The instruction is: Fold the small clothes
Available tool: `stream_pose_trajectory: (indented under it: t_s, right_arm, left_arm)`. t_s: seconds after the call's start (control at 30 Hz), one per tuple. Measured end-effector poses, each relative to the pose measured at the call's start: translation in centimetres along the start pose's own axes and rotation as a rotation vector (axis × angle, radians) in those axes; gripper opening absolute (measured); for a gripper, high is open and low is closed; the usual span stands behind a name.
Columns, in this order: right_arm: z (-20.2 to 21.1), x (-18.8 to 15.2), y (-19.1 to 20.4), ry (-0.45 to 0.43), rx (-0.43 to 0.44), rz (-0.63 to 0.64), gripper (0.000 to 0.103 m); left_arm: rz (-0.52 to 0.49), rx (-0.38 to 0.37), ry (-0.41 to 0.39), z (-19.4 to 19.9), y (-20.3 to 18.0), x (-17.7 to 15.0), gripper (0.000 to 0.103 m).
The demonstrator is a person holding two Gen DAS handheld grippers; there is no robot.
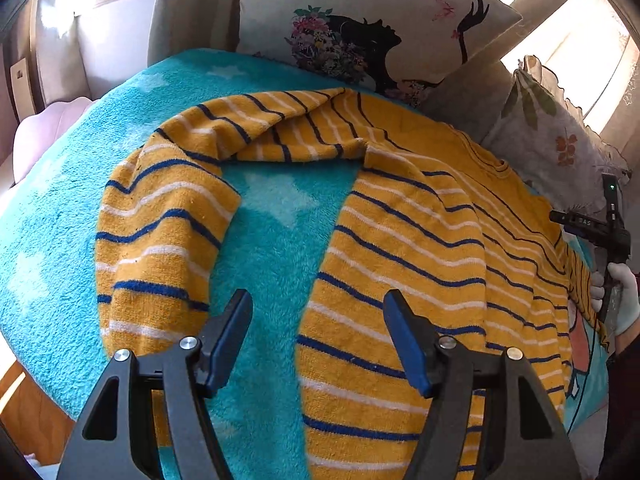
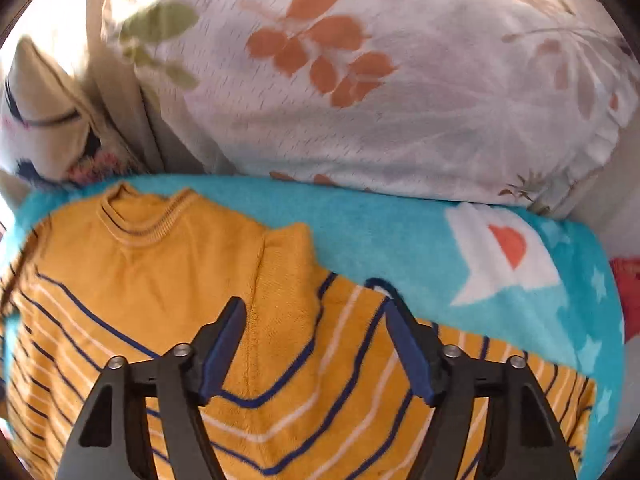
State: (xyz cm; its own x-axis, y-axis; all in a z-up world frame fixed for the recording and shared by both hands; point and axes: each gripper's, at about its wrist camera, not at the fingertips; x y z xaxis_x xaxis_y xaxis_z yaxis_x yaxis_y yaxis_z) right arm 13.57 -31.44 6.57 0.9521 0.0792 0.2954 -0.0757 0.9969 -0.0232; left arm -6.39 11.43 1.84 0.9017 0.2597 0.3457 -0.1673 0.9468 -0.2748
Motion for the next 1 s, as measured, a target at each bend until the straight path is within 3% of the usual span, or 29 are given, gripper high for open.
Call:
stream_pose_trajectory:
  t_s: [0.07, 0.1, 0.17, 0.2, 0.3, 0.57, 0.7, 0.77, 0.83, 0.9, 1.0]
  right_arm:
    - [-2.2, 0.7, 0.0, 0.084, 0.025, 0.019, 0.076]
    - [-3.3, 0.8, 0.4, 0.137, 0.046, 0.021, 0.054]
    - [-2.8, 1.1, 1.1, 0.11, 0.006, 0.019, 0.014]
    - [-2.7, 1.4, 1.2, 0.115, -0.006, 0.011, 0.009]
    - [-2.5, 3.2, 1.6, 0.089, -0.111, 0.011, 0.008]
    - [-4.7, 9.4, 0.9, 0.061, -0.291, -0.094, 0.003]
    - [-4.0, 8.5, 0.1, 0.055, -0.145, -0.128, 0.006]
    - [-1.6, 6.4, -0.1, 0.015, -0.076, -0.126, 0.014]
    - [1.1, 3.2, -0.5, -0.022, 0.018, -0.12, 0.042]
    - [3.4, -0.9, -1.0, -0.03, 0.124, -0.099, 0.055]
    - [5.0, -7.7, -0.4, -0.005, 0.235, -0.091, 0.057]
  left_arm:
    - [-0.016, 0.001, -0.01, 0.2, -0.5, -0.4, 0.067]
    - [-0.021, 0.011, -0.017, 0.4, -0.6, -0.6, 0.067]
    - [-0.021, 0.028, -0.025, 0.6, -0.6, -0.7, 0.067]
    - [-0.018, 0.031, -0.025, 0.6, -0.4, -0.6, 0.067]
    - [0.007, 0.036, -0.023, 0.5, 0.3, -0.1, 0.067]
    - [0.035, 0.022, 0.0, 0.1, 1.1, 0.0, 0.067]
    - [0.026, 0.009, 0.044, -0.7, 1.3, -0.4, 0.071]
    - [0.007, 0.014, 0.049, -0.9, 0.9, -0.7, 0.073]
    - [-0.021, 0.008, 0.054, -1.0, 0.3, -1.0, 0.075]
    - [-0.038, -0.015, 0.06, -1.1, -0.4, -1.4, 0.076]
    - [-0.051, -0.015, 0.056, -1.2, -1.3, -2.3, 0.076]
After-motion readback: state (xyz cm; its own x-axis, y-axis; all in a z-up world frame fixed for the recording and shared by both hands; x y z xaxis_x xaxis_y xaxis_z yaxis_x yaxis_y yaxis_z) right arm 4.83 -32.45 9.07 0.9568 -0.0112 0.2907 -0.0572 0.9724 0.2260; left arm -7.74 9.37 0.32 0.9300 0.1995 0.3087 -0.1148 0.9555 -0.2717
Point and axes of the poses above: each gripper's, at about its wrist camera, not at the fingertips, and z roughly against the way its jaws point, y to its left, x to its top, and after that the axes turned 13 degrees about y, right-handed
